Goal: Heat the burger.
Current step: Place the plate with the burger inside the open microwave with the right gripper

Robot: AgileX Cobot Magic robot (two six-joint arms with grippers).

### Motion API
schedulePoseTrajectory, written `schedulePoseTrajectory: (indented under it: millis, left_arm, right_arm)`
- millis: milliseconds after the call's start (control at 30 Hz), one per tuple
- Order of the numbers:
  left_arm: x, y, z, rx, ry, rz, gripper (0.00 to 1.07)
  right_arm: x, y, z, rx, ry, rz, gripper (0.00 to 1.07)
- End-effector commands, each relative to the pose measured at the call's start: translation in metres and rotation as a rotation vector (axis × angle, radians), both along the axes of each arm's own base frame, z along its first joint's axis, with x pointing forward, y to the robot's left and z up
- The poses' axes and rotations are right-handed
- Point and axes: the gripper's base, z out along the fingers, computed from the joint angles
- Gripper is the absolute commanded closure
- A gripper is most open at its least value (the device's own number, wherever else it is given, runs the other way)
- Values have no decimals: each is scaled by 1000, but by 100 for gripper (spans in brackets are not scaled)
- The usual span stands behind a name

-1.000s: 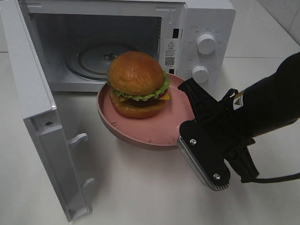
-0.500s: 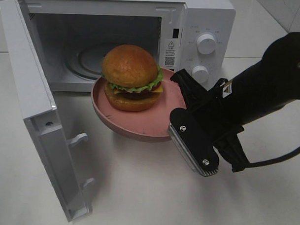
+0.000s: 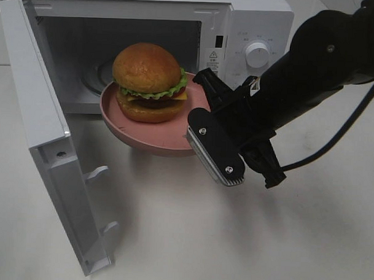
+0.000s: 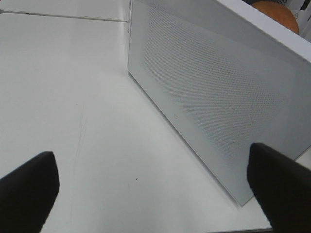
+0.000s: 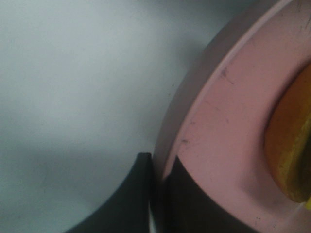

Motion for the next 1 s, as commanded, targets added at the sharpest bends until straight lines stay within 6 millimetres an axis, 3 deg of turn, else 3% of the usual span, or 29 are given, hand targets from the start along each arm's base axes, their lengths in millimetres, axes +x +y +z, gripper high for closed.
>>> schedulePoseTrajectory:
  millis: [33,1000]
  left_arm:
    - [-3,0,0,-6,-22,-5,9]
    - [-3,0,0,-6,-22,-5,9]
  right_arm:
    - [12,8,10,33,-40,-7,107]
    - [80,53,8,9,-41,-35,107]
